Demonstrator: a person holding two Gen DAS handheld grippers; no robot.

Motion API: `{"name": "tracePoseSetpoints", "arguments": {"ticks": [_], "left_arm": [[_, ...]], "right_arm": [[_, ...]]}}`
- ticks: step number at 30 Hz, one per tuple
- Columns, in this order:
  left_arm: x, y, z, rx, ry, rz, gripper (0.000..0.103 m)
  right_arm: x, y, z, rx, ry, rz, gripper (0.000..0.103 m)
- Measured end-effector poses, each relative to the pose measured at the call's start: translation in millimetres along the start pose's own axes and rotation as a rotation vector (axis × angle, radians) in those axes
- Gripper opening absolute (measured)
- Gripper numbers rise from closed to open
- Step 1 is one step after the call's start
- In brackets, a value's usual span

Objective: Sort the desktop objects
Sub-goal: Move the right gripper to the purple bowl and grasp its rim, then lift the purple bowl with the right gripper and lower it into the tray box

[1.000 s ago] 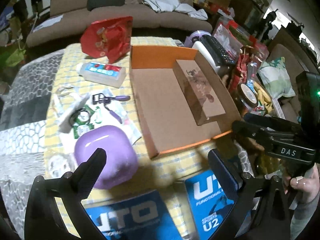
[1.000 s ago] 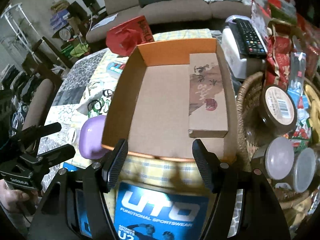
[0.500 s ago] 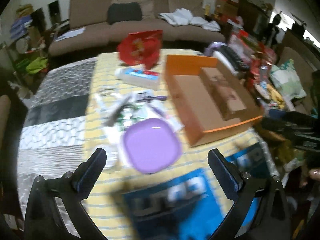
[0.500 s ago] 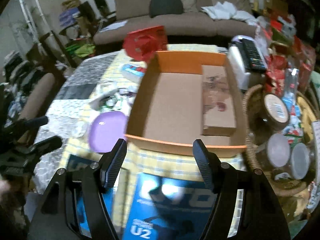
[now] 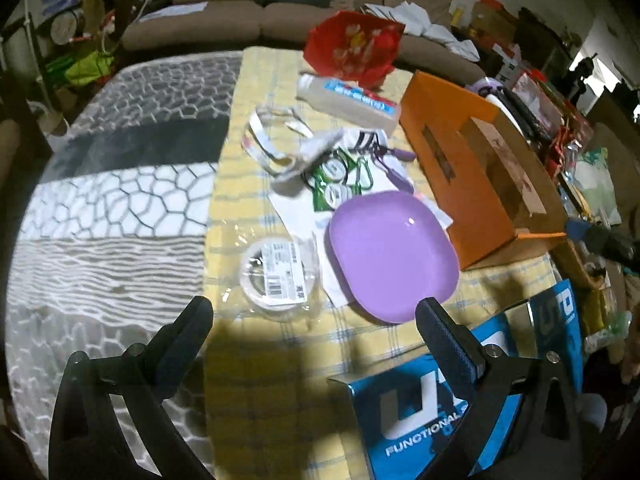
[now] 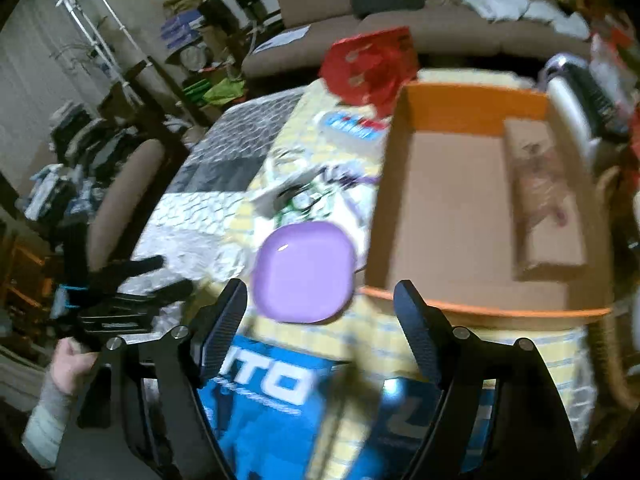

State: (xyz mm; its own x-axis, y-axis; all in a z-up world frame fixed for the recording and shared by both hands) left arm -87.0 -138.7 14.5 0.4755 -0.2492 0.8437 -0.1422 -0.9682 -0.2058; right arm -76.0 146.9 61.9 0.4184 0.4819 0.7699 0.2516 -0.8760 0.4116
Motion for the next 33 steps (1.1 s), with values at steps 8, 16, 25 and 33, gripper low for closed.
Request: {"name": "tracePoseSetpoints", "arguments": {"ticks": [8, 16, 25, 33], "left_arm": [[-42.6, -23.8, -24.4, -0.078, 0.033, -0.028, 0.079], [-87.0, -30.7, -53.6, -0.143, 0.102, -0.122, 0.067], [-128.9, -29.6, -50.9, -0.172, 0.188, -0.131, 0.067], [-124.6, -30.3, -47.2, -0.131, 0.172, -0.009, 0.035]], "right_arm": [[-55.8, -10.1, 37.2, -0.090, 0.104, -0.008, 0.047], [-99.7, -24.8, 33.1, -0.168, 0.120, 0.101, 0.040], [-136.9, -32.9, 30.9, -0.174, 0.170, 0.176, 0.036], [-144.6, -17.7, 26.4, -0.103, 0.166, 0.197, 0.017]]}}
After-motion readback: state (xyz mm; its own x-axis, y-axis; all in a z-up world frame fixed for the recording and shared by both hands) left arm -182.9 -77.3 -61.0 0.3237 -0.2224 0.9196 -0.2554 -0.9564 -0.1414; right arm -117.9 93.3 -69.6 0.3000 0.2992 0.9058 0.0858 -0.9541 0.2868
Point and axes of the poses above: each gripper's, at about its wrist camera, not at the fingertips, and x roughly against the way its jaws point, y to its left, z to its underside, the point moved 2 cm from there along -x, roughly the way its jaws point
